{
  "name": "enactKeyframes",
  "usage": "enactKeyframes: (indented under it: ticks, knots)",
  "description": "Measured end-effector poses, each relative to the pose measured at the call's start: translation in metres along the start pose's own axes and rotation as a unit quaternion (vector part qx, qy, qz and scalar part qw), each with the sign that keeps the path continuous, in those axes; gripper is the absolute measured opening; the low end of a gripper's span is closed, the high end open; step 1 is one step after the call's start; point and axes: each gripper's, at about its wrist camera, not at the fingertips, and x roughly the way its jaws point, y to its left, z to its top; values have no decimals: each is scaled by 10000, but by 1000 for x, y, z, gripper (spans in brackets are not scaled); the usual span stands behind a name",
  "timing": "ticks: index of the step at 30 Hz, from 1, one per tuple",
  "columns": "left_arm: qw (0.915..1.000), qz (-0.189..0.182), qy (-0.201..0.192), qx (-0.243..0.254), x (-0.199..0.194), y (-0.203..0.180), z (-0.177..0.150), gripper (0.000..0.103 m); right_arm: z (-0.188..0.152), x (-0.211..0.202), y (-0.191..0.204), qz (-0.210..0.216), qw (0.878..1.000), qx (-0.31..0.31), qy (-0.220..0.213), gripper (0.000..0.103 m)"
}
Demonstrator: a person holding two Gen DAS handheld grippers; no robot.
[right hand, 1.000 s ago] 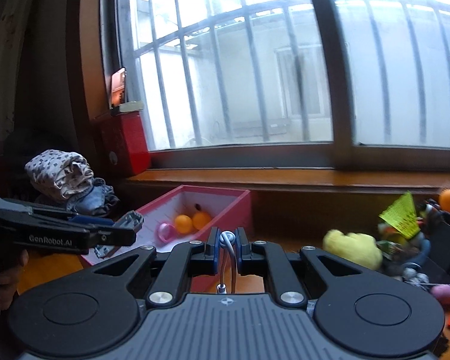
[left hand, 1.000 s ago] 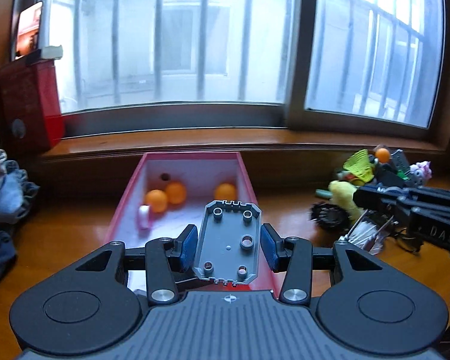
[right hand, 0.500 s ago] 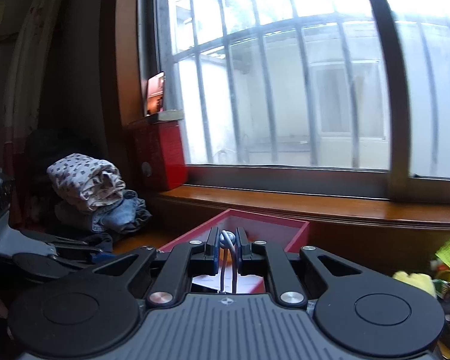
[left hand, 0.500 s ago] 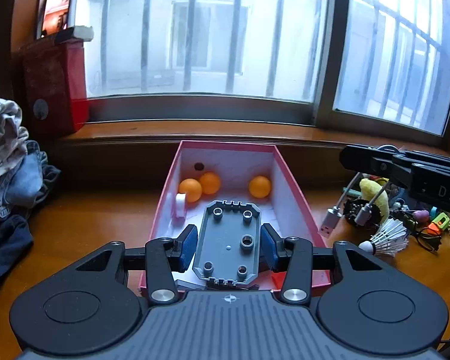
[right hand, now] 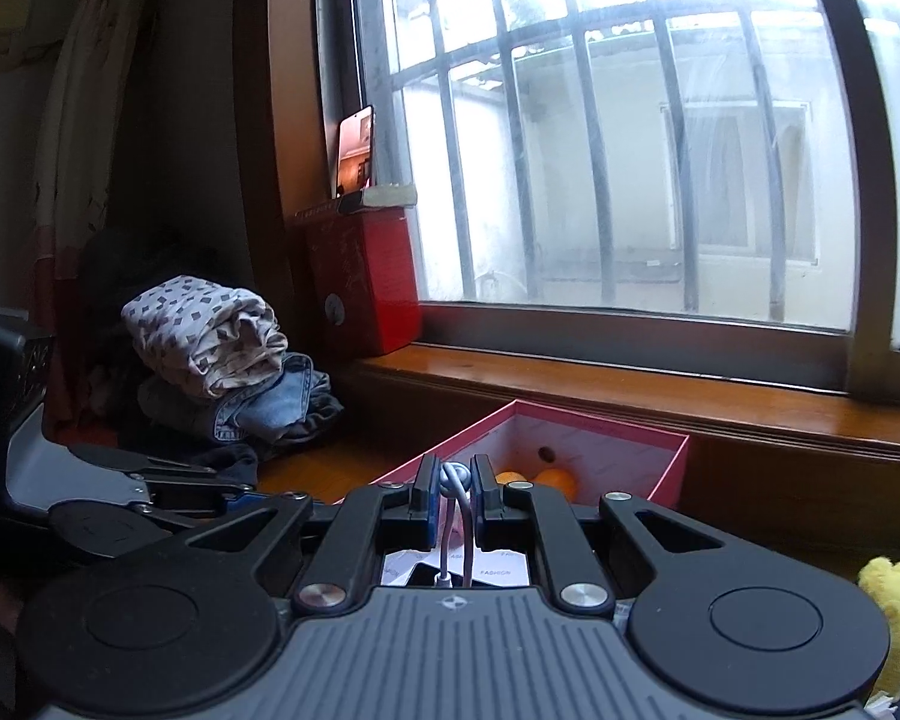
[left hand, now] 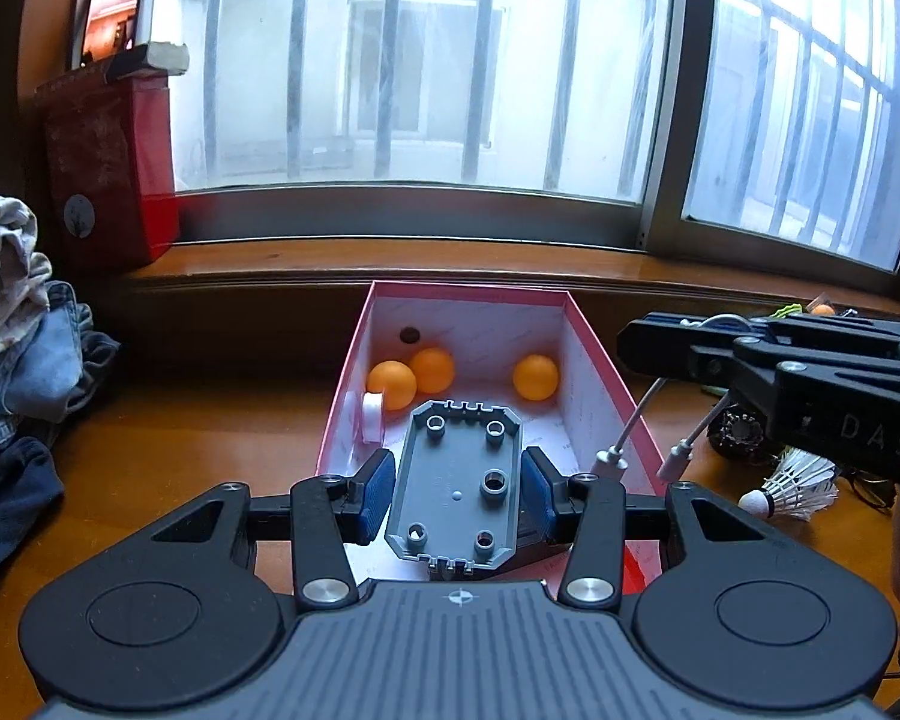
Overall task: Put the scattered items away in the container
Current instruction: 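Carry the gray plate and white cable over the pink shoebox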
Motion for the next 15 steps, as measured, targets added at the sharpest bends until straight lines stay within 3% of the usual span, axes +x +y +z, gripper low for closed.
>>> enactKeyframes:
  ticks: [15]
  knots:
    - [9999, 66, 123, -30, 8, 3, -2, 46, -6, 16, 4, 176, 9997, 34, 179, 11]
